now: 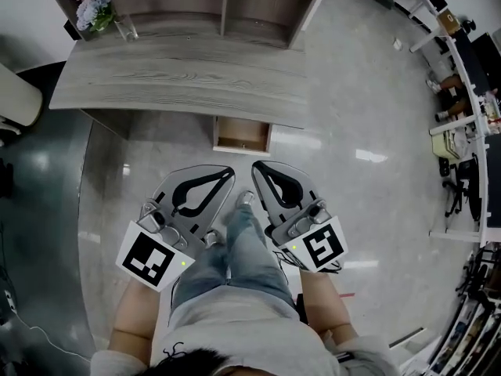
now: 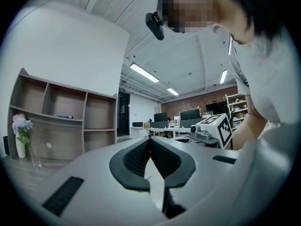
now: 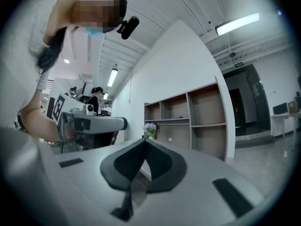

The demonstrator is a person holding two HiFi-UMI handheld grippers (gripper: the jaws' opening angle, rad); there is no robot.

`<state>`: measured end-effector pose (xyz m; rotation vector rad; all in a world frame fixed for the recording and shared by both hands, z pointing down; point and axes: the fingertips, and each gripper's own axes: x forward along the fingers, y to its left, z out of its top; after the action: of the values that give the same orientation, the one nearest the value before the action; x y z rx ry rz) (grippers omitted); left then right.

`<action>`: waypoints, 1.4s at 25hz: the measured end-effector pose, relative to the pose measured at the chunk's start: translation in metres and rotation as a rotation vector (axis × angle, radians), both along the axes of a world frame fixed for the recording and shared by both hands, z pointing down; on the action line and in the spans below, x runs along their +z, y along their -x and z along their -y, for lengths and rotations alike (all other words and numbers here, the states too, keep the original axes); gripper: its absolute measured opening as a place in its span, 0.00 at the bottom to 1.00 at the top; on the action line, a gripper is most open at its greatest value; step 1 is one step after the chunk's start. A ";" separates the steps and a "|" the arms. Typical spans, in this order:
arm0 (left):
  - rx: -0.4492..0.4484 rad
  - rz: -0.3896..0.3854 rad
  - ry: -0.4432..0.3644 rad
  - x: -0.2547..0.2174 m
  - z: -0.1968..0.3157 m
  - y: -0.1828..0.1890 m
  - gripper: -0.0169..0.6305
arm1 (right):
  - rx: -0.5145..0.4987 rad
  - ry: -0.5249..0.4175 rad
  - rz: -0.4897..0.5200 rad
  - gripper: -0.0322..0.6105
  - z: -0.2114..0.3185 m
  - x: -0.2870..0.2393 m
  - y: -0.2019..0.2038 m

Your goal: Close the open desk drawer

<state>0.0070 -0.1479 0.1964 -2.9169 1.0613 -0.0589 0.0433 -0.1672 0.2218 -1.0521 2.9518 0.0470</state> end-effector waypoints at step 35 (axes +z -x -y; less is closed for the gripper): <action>0.034 -0.017 0.144 0.206 0.058 -0.005 0.04 | 0.050 0.216 -0.079 0.06 0.086 0.316 0.011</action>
<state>0.0117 -0.2054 0.4026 -3.0671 1.0525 -0.1144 0.0319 -0.2536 0.5382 -1.1740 3.0553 -0.2411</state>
